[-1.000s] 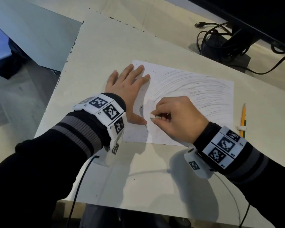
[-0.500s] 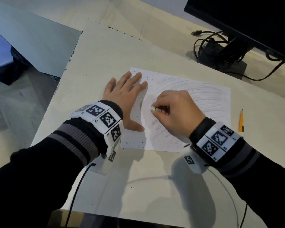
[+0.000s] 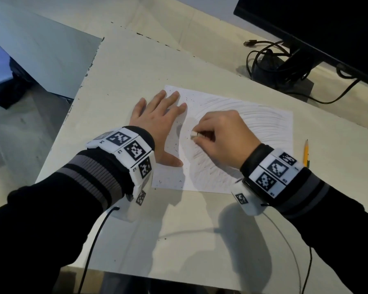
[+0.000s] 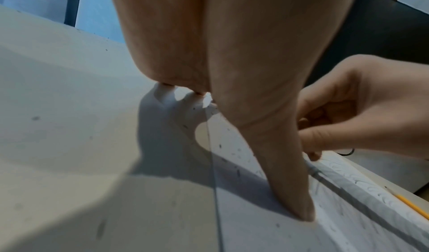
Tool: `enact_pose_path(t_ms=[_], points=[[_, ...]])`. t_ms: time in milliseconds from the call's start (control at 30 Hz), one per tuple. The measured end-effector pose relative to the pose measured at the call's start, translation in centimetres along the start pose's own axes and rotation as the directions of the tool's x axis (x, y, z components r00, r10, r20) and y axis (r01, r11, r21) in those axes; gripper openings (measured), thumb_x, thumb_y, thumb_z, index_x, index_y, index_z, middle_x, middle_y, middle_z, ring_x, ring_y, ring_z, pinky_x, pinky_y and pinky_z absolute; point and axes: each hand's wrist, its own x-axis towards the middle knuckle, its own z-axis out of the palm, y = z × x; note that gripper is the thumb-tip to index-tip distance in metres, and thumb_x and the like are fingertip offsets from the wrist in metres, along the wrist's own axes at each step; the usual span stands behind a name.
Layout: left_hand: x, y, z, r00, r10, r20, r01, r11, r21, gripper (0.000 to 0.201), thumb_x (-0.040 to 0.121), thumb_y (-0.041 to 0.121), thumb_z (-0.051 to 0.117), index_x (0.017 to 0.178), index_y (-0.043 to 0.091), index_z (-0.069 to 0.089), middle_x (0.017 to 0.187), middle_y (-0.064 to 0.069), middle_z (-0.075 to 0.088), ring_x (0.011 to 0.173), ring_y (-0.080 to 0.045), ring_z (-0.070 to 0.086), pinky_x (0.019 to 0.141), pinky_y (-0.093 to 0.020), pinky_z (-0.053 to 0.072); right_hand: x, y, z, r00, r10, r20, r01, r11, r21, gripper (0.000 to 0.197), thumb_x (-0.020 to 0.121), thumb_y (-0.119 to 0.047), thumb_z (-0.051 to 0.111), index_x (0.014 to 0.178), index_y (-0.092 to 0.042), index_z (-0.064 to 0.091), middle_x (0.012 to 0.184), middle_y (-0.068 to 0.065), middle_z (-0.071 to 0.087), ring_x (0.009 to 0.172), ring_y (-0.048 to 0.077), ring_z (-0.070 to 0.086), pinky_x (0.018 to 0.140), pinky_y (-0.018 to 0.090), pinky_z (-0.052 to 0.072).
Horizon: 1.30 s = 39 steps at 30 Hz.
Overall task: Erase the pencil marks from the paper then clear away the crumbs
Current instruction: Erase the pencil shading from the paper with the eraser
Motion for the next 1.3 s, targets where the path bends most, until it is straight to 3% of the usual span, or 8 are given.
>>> enact_pose_path(t_ms=[67,233,367,533,700,867,1000,1300], points=[[0.0,0.0,0.0,1.000,0.000,0.005,0.000,1.000,0.004,0.133,0.060,0.072,0.078,0.156,0.029,-0.004,0.162,0.008,-0.018,0.149,-0.016,-0.020,0.121,-0.050,-0.005,0.4,0.2,0.0,0.998,0.014,-0.058,-0.015,1.000,-0.016,0.008,0.084,-0.023,0.075,0.085,-0.016,0.078,0.078,-0.007,0.066,0.072,0.009,0.059,0.070,0.030,0.053],[0.0,0.0,-0.1,1.000,0.003,0.006,-0.003,1.000,-0.002,0.133,0.060,0.072,0.077,0.156,0.029,-0.004,0.162,0.007,-0.019,0.149,-0.016,-0.021,0.121,-0.051,-0.004,-0.4,-0.7,0.2,0.997,-0.030,0.067,0.030,1.000,-0.007,0.010,0.083,-0.024,0.077,0.090,-0.017,0.078,0.083,-0.008,0.068,0.074,0.006,0.060,0.073,0.026,0.053],[0.0,-0.1,0.0,1.000,0.008,0.005,-0.008,1.000,-0.008,0.131,0.060,0.072,0.077,0.155,0.029,-0.003,0.162,0.007,-0.018,0.149,-0.016,-0.020,0.122,-0.051,-0.004,1.7,0.5,-0.8,0.997,0.068,-0.040,-0.070,0.996,-0.047,0.009,0.083,-0.025,0.077,0.088,-0.017,0.079,0.082,-0.006,0.067,0.075,0.010,0.060,0.076,0.030,0.055],[0.0,-0.2,0.2,1.000,0.014,-0.012,-0.014,1.000,-0.017,0.132,0.059,0.073,0.077,0.155,0.030,-0.003,0.162,0.008,-0.019,0.149,-0.016,-0.021,0.121,-0.051,-0.004,1.3,-0.4,-0.6,0.995,-0.009,0.099,0.012,0.999,-0.030,0.006,0.081,-0.023,0.078,0.084,-0.019,0.077,0.077,-0.011,0.063,0.070,0.007,0.057,0.071,0.024,0.050],[0.0,-0.1,0.1,1.000,0.007,-0.004,-0.007,1.000,-0.009,0.132,0.060,0.072,0.077,0.155,0.030,-0.004,0.162,0.008,-0.019,0.149,-0.016,-0.021,0.121,-0.050,-0.005,2.5,0.4,-0.7,0.998,0.059,0.008,-0.059,0.997,-0.040,0.005,0.080,-0.025,0.078,0.082,-0.020,0.077,0.075,-0.010,0.064,0.067,0.005,0.056,0.071,0.023,0.051],[0.1,-0.2,0.3,1.000,0.009,-0.017,-0.009,1.000,-0.016,0.132,0.059,0.072,0.078,0.155,0.030,-0.003,0.162,0.008,-0.019,0.149,-0.015,-0.021,0.121,-0.050,-0.005,2.0,0.1,-0.9,0.995,0.001,0.096,0.000,1.000,-0.015,0.004,0.079,-0.024,0.078,0.079,-0.020,0.077,0.073,-0.010,0.065,0.066,0.005,0.057,0.067,0.021,0.048],[0.1,-0.1,0.2,1.000,0.005,-0.011,-0.005,1.000,-0.007,0.132,0.060,0.072,0.078,0.155,0.029,-0.003,0.162,0.008,-0.019,0.149,-0.016,-0.021,0.121,-0.050,-0.005,2.6,0.4,-0.8,0.998,0.056,0.015,-0.056,0.998,-0.024,0.005,0.080,-0.024,0.077,0.081,-0.020,0.077,0.075,-0.008,0.066,0.068,0.007,0.058,0.071,0.026,0.052],[0.1,-0.1,0.2,1.000,0.006,-0.006,-0.006,1.000,-0.012,0.133,0.059,0.072,0.078,0.155,0.030,-0.004,0.162,0.008,-0.019,0.149,-0.016,-0.021,0.121,-0.050,-0.004,2.9,0.4,-1.0,0.999,0.049,0.007,-0.049,0.998,-0.047,0.007,0.083,-0.026,0.076,0.084,-0.019,0.077,0.078,-0.007,0.066,0.071,0.010,0.059,0.074,0.032,0.053]])
